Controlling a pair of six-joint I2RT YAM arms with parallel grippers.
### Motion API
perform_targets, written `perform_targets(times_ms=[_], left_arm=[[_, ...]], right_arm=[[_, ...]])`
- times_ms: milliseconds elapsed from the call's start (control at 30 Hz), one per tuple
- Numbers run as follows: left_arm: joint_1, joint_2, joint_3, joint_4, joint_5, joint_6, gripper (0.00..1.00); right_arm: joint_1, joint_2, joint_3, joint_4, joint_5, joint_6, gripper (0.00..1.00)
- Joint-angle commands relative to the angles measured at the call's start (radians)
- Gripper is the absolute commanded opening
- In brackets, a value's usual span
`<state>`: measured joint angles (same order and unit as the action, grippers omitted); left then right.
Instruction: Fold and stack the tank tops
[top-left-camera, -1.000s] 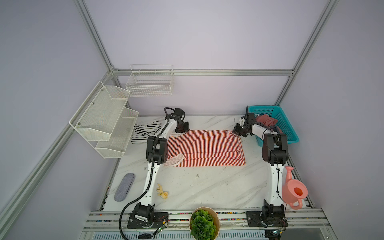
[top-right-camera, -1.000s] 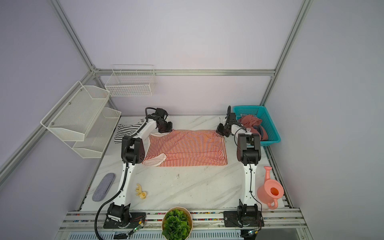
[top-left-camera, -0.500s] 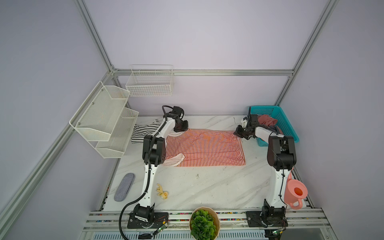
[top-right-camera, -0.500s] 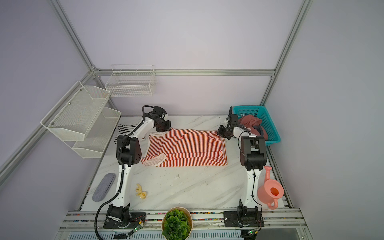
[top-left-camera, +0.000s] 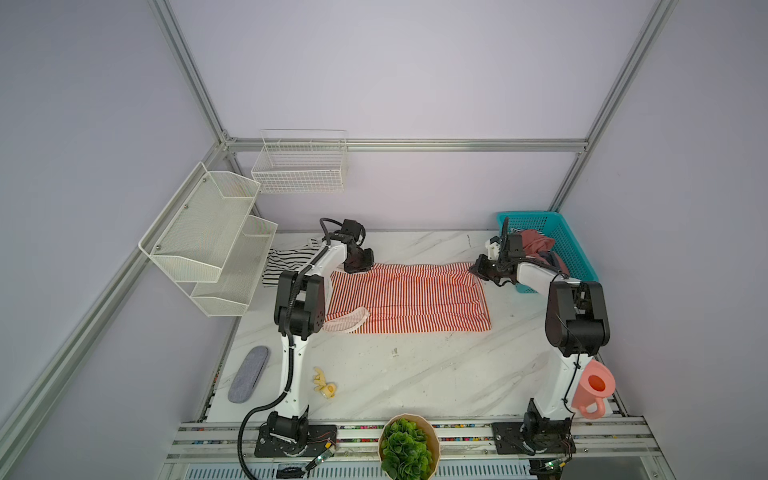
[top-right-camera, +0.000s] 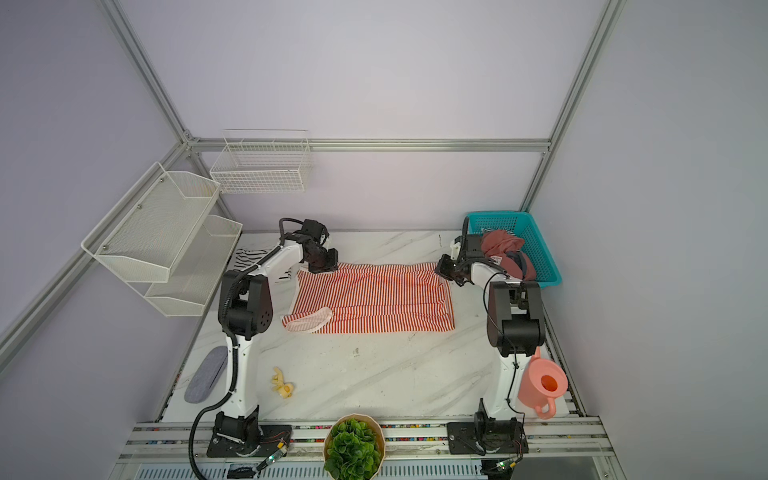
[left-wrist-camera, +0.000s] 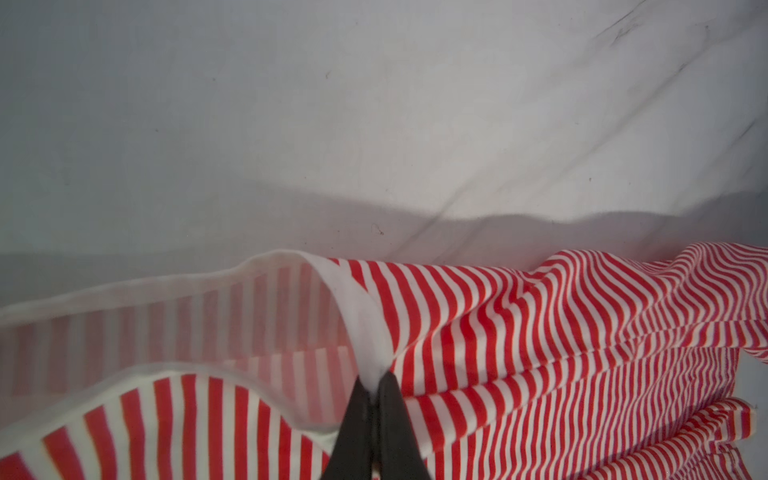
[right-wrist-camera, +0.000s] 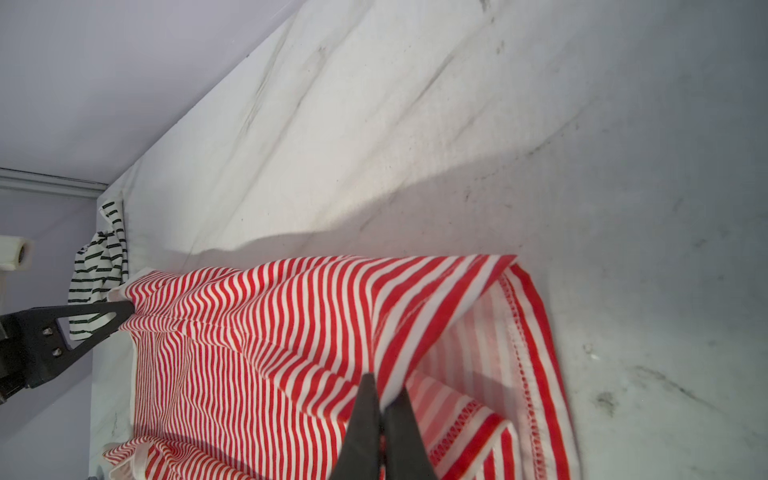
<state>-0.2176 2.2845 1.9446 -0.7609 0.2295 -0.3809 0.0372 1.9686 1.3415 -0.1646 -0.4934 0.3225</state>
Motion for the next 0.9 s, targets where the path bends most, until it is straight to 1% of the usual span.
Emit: perform_targets(times_ms=[0, 300, 533, 867], left_arm=[[-0.009, -0.081, -0.089, 0.048, 0.012, -0.019, 0.00], [-0.034, -0.184, -0.315, 0.116, 0.005, -0.071, 0.00], [-0.045, -0.258, -0.409, 0.136, -0.002, -0.097, 0.00], [-0.052, -0.303, -0.535, 0.149, -0.008, -0.136, 0.00]], right_arm=[[-0.008, -0.034, -0.040, 0.024, -0.014, -0.023, 0.00], [-0.008, -0.117, -0.148, 0.025, -0.003, -0.028, 0.00], [-0.008, -0.169, -0.200, 0.013, 0.000, -0.029, 0.00], [-0.008, -0.162, -0.266, -0.049, 0.052, -0.033, 0.01]])
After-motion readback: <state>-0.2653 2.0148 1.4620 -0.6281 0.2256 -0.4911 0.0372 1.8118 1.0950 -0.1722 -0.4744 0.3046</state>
